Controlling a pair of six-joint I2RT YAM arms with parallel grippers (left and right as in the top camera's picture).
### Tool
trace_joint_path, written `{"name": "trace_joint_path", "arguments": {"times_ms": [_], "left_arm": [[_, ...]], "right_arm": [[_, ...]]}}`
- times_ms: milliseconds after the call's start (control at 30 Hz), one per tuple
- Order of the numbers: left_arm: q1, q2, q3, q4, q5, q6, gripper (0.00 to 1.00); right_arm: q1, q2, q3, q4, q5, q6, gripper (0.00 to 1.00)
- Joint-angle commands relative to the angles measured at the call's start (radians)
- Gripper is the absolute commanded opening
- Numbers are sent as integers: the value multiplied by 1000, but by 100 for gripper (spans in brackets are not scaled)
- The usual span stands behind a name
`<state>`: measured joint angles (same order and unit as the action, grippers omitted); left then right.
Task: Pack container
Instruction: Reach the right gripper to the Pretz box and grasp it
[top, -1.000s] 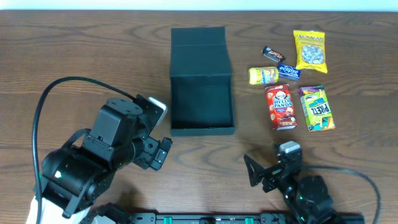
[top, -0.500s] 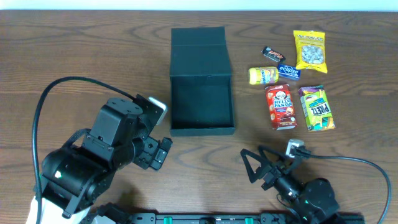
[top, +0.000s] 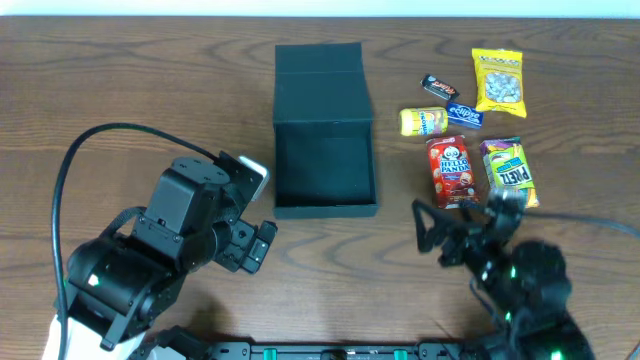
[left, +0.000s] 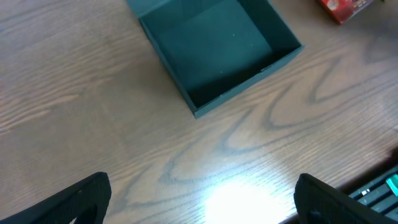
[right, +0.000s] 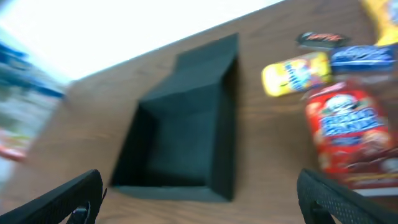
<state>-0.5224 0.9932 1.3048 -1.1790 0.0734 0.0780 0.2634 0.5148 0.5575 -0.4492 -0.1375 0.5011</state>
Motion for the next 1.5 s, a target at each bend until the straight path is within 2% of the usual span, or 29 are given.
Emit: {"name": "trace_joint_path", "arguments": {"times_ms": [0,200,433,767,1000,1167,1467], "left_arm": [[3,0,13,-2,5,-7,95],[3,0,13,-2,5,-7,95],[3,0,13,-2,5,-7,95],[3,0,13,-2,5,-7,95],[3,0,13,-2,5,-7,95],[3,0,13,-2,5,-7,95],[3,0,13,-2,5,-7,95]], "right_arm": [[-64,138,106,-19,26,-163,99],[-188,464,319,-20,45,-299,99],[-293,702,468,-135,198,-387,99],[-480,888,471,-160,219,-492,99],[-492,1043,471,-90,216,-665,99],[-504,1162,471,-66,216,-674,99],[-513,1269,471,-3,216,-701,99]]}}
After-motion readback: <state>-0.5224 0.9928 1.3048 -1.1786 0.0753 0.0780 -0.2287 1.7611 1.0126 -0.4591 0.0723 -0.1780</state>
